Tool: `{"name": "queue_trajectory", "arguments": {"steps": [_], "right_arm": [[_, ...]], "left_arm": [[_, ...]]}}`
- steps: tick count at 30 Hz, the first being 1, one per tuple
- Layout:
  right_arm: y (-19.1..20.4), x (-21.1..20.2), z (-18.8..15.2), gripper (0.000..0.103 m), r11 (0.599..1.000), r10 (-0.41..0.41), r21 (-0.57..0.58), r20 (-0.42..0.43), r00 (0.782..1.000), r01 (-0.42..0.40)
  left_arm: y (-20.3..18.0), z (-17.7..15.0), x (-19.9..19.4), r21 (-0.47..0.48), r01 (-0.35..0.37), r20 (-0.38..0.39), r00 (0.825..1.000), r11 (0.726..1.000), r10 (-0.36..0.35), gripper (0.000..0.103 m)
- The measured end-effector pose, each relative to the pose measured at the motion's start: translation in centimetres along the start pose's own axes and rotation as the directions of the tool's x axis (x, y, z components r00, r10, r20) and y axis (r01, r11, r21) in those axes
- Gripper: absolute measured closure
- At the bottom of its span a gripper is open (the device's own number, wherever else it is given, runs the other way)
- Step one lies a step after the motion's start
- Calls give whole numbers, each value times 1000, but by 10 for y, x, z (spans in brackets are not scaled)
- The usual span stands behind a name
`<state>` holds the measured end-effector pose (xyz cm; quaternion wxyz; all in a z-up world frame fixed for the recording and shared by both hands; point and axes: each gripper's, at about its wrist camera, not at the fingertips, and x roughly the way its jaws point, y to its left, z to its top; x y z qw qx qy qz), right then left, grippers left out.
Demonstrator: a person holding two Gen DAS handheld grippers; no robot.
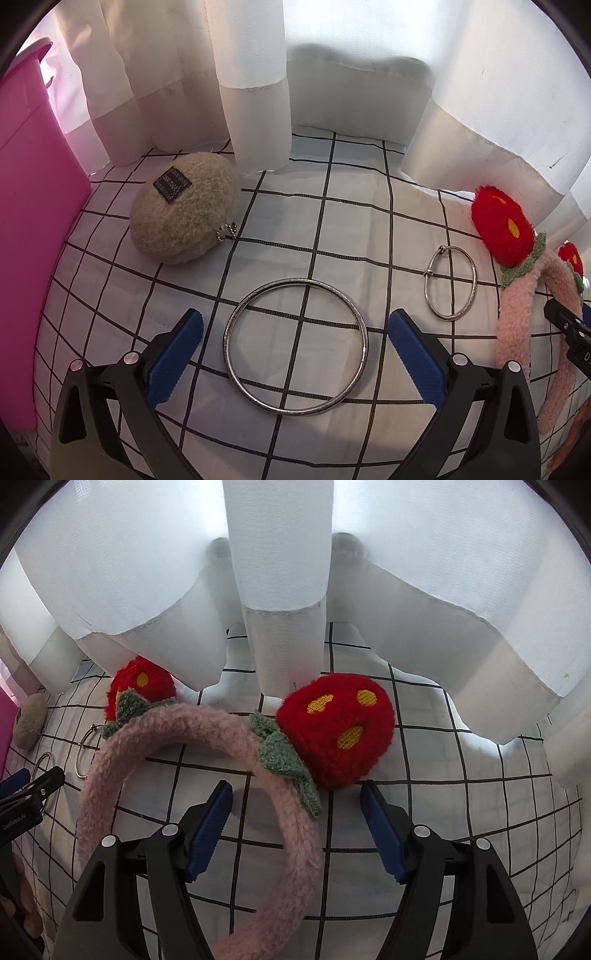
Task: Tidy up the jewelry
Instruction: 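Grasp the large metal ring with the left tool while the right tool grasps the pink headband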
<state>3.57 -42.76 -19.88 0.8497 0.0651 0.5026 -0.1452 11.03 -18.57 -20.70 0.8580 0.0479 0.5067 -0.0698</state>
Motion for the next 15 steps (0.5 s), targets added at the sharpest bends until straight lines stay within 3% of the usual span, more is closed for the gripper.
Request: {"name": "queue_trajectory", "arguments": {"steps": [6,15], "right_arm": [[-2,11,5,10,1000,-4,30,6,1000,4],[-11,7,1,9,1000,4,14,27,1000,-5]], "left_arm": [[-2,1,3,-2,-2,10,1000,1000,2,5],[-2,-2,-1,-11,-4,15,1000,1000,5,5]]}}
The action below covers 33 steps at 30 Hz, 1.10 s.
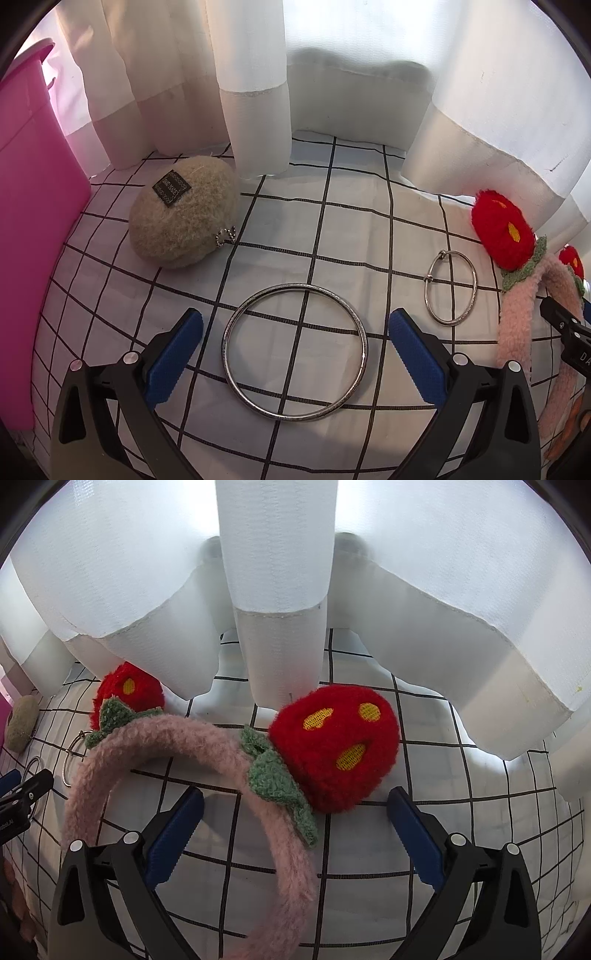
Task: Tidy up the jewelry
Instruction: 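Grasp the large metal ring with the left tool while the right tool grasps the pink headband, then carry the large ring and headband into the pink tub and release both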
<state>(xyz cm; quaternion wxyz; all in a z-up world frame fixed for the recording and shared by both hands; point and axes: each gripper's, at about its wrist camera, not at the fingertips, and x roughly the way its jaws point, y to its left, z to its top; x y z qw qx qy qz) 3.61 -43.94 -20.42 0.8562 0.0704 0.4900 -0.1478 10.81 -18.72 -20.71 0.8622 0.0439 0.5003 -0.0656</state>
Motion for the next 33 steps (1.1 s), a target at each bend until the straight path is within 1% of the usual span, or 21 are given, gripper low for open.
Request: {"name": "queue_trajectory", "arguments": {"steps": [5,7,8,9,10,11,12,13,14,20,26,33], "right_arm": [[5,-4,-6,12,1000,8,3,-4,1000,-8],[9,-11,-8,20,1000,18,-19,7,1000,-18],[14,-15,-10,32,999,20,-29,14,1000,-19],[17,-18,-10,47,999,20,-34,20,1000,-19],[18,-20,-11,55,999,20,-36,24,999,-19],[19,-22,-11,72,999,26,-36,27,999,-25],[20,-22,-12,77,999,26,-36,29,999,-25],[20,-23,-13,79,999,30,-33,33,999,-29],[20,-24,-15,85,999,33,-30,35,999,-32],[17,-31,-25,90,998,61,-11,43,997,-60],[12,-40,-38,92,997,83,-1,58,995,-83],[18,-68,-59,92,994,110,-15,98,989,-109]], "left_arm": [[2,2,-1,2,6,-9,1000,1000,-6,7],[4,1,-3,5,9,-4,1000,1000,-9,10],[5,-1,-4,5,10,0,1000,1000,-10,13],[5,-2,-6,6,11,4,1000,1000,-11,15],[5,-3,-8,8,12,7,1000,1000,-12,19],[4,-4,-9,14,15,11,1000,1000,-16,25],[2,-4,-11,23,19,14,1000,1000,-19,28],[-1,-5,-12,33,21,18,1000,999,-22,32],[-2,-6,-13,37,16,19,1000,999,-16,32],[2,-11,-16,32,26,22,999,999,-27,32],[5,-19,-27,38,28,32,999,999,-30,33],[15,-33,-47,44,45,46,998,998,-47,33]]}}
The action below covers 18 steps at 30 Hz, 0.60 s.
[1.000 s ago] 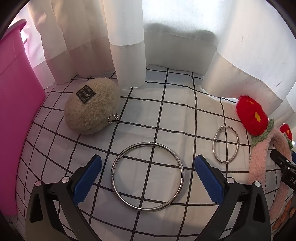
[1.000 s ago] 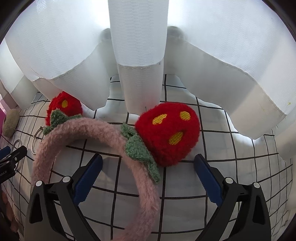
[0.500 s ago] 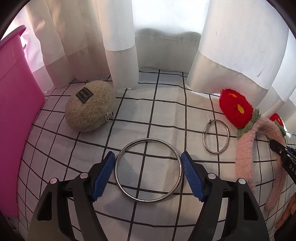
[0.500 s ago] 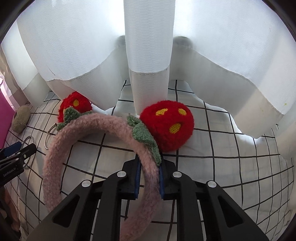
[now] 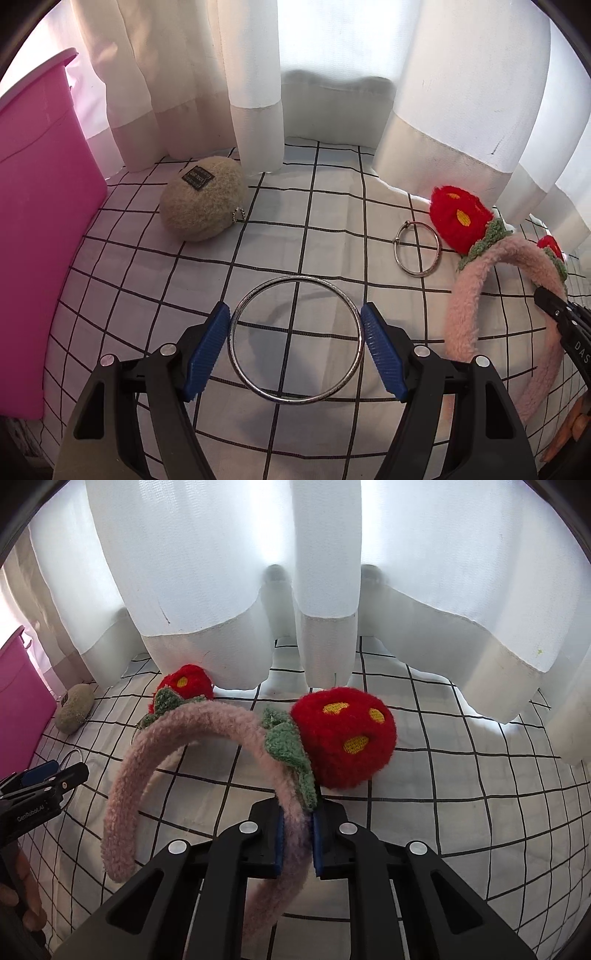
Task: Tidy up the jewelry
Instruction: 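Carry the large ring and headband into the pink tub and release both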
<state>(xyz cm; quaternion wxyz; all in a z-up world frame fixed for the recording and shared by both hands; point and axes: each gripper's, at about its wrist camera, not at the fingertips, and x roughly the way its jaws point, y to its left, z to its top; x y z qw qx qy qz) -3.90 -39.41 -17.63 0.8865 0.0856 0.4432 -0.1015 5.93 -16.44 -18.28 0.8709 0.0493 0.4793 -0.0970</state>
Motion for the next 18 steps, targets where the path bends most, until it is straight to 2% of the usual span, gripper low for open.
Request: {"name": "queue_trajectory", "arguments": {"steps": [9,18], "right_arm": [[8,-35,-17,92,1000,26,5,35,999,-27],[17,-68,-19,92,999,24,20,94,995,-26]], "left_arm": [[9,-3,-29,-5,18,20,1000,1000,-18,33],[15,2,-67,34,44,70,996,998,-46,33]]}}
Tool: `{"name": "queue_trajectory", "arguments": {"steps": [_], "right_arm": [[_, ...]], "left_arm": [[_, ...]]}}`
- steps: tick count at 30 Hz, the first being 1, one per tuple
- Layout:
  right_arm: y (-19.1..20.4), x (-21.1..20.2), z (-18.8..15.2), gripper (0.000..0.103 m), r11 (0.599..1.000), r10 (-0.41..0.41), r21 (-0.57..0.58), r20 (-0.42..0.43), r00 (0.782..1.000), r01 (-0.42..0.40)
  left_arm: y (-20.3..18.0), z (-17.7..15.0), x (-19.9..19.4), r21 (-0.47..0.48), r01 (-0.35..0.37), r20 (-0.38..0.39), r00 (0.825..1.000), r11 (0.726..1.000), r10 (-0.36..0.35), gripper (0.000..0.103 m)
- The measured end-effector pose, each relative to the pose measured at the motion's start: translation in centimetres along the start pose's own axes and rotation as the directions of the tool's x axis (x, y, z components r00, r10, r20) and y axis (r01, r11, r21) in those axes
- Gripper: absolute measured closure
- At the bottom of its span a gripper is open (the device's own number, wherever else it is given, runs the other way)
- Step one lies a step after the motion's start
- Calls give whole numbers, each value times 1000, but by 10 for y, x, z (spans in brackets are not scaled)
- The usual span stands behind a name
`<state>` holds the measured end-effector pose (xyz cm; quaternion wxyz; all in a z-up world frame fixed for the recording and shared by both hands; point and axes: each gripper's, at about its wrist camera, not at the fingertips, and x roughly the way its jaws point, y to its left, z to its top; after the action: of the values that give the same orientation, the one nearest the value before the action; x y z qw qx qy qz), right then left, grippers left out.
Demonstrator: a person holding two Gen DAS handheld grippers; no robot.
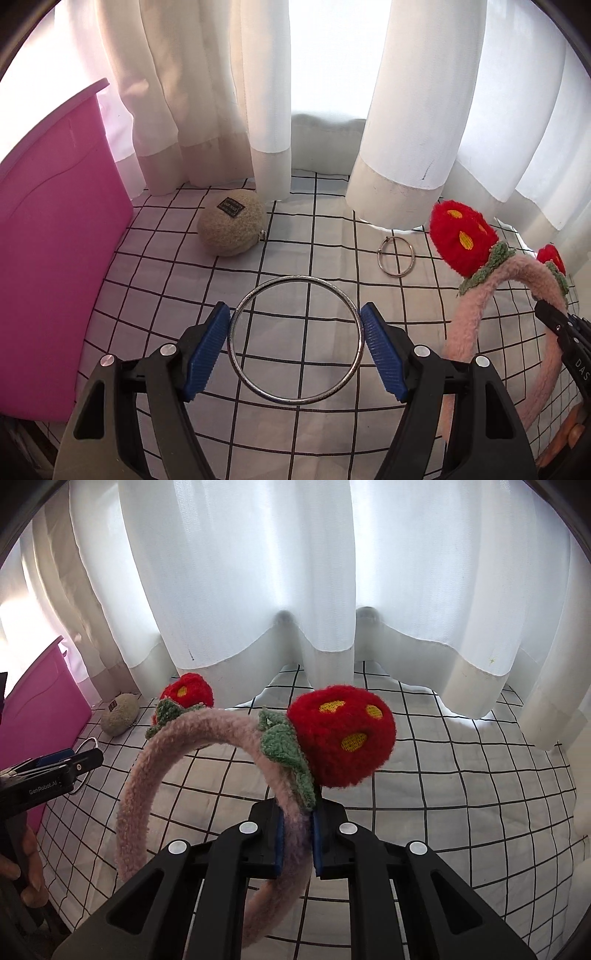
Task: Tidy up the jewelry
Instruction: 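Carry the large ring and headband into the pink tub and release both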
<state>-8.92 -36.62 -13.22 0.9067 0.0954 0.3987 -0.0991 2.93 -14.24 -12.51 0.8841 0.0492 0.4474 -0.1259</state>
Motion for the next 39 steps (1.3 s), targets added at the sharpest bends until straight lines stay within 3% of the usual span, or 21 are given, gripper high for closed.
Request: {"name": "queue_trajectory", "arguments": {"steps": [14,24,31,39], "right_arm": [[48,-41,28,92,1000,23,-20,109,994,-21],[115,-72,83,92,990,88,-124,218,972,-62],[185,-69,120,92,968,192,-209,252,948,-140],[285,-55,152,92,908,334,-341,237,912,-244]], "left_arm": [[26,29,-61,24,38,115,993,999,-41,33],[77,66,-128,-26,39,254,967,999,-31,33],[133,86,-162,-86,-27,330,942,996,53,33],[212,92,-188,-194,-126,357,915,973,190,33]]}}
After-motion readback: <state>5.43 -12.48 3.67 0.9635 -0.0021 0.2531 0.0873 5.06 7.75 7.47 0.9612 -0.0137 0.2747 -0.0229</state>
